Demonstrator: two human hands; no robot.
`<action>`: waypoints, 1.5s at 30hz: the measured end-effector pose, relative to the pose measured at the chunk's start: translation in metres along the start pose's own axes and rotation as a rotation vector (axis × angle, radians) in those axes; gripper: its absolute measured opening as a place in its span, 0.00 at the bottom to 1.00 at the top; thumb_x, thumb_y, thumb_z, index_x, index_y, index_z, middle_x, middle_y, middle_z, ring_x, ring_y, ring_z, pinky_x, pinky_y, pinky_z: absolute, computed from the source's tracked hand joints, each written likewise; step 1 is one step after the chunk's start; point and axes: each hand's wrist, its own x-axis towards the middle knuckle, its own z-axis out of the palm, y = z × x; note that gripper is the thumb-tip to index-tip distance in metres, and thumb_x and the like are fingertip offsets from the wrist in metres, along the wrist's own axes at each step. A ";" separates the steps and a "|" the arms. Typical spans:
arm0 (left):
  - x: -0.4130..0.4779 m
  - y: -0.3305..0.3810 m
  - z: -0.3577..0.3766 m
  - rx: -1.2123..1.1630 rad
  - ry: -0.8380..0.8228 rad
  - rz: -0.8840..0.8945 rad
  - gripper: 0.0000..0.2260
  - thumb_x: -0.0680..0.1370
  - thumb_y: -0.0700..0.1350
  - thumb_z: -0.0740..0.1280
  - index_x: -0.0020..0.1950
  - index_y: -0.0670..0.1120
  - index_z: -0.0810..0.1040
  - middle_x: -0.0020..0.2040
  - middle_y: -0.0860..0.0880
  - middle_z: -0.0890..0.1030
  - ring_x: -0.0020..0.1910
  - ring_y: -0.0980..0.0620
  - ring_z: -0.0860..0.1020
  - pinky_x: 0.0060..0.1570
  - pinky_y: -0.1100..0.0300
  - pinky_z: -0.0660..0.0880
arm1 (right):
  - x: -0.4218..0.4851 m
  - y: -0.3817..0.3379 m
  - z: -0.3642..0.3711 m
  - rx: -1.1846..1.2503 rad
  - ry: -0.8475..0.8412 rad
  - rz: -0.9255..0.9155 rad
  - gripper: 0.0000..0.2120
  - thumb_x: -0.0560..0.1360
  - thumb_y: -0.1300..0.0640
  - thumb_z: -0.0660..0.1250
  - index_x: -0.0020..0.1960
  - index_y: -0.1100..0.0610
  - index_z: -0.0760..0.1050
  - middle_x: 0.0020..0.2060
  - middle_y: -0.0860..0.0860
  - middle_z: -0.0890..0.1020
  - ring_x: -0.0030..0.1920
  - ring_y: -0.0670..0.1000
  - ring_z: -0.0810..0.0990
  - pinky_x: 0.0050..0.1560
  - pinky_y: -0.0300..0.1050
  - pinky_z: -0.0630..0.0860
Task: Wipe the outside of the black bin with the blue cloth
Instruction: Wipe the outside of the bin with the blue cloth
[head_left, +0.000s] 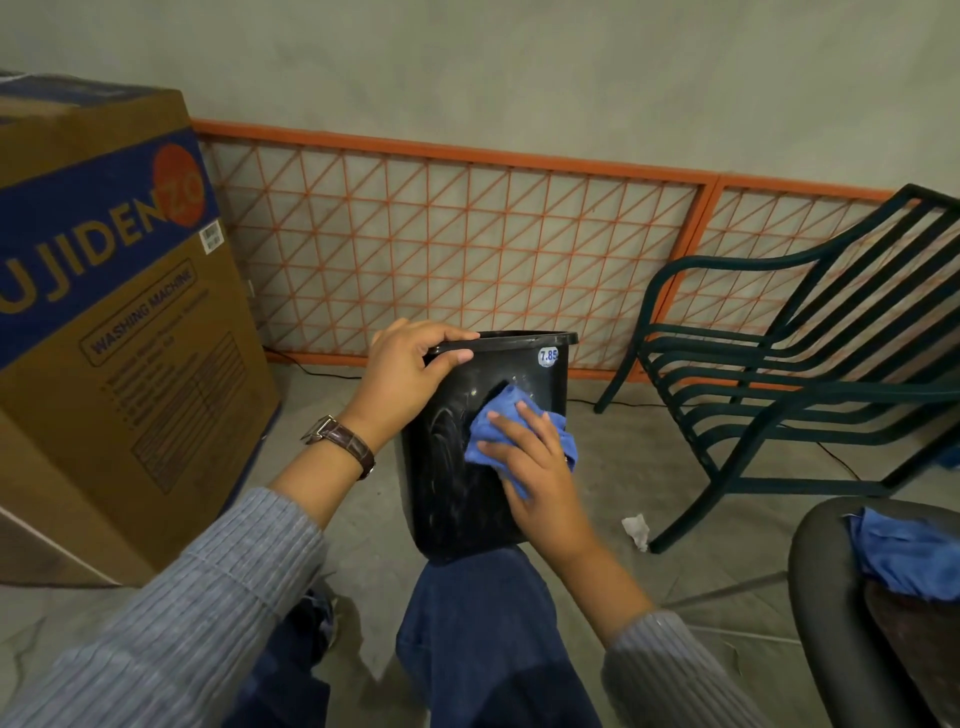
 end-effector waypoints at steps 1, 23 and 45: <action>0.000 -0.001 -0.001 -0.001 0.002 -0.003 0.07 0.74 0.49 0.68 0.52 0.56 0.80 0.46 0.65 0.77 0.46 0.58 0.72 0.53 0.51 0.69 | -0.004 0.004 -0.005 -0.007 -0.007 -0.001 0.11 0.76 0.61 0.63 0.56 0.56 0.77 0.64 0.50 0.74 0.72 0.54 0.61 0.71 0.55 0.60; 0.003 0.005 0.001 -0.032 -0.037 -0.020 0.09 0.74 0.51 0.67 0.53 0.56 0.80 0.47 0.62 0.78 0.48 0.54 0.73 0.56 0.46 0.69 | -0.017 0.003 -0.007 0.005 -0.139 -0.045 0.11 0.76 0.61 0.62 0.56 0.54 0.76 0.67 0.50 0.72 0.74 0.53 0.58 0.74 0.56 0.51; -0.001 0.004 -0.002 -0.006 -0.019 -0.043 0.08 0.75 0.49 0.68 0.53 0.55 0.80 0.48 0.62 0.78 0.46 0.56 0.71 0.55 0.49 0.69 | -0.025 0.000 0.003 0.006 -0.155 -0.010 0.12 0.76 0.61 0.61 0.58 0.54 0.74 0.67 0.49 0.68 0.74 0.54 0.56 0.73 0.54 0.54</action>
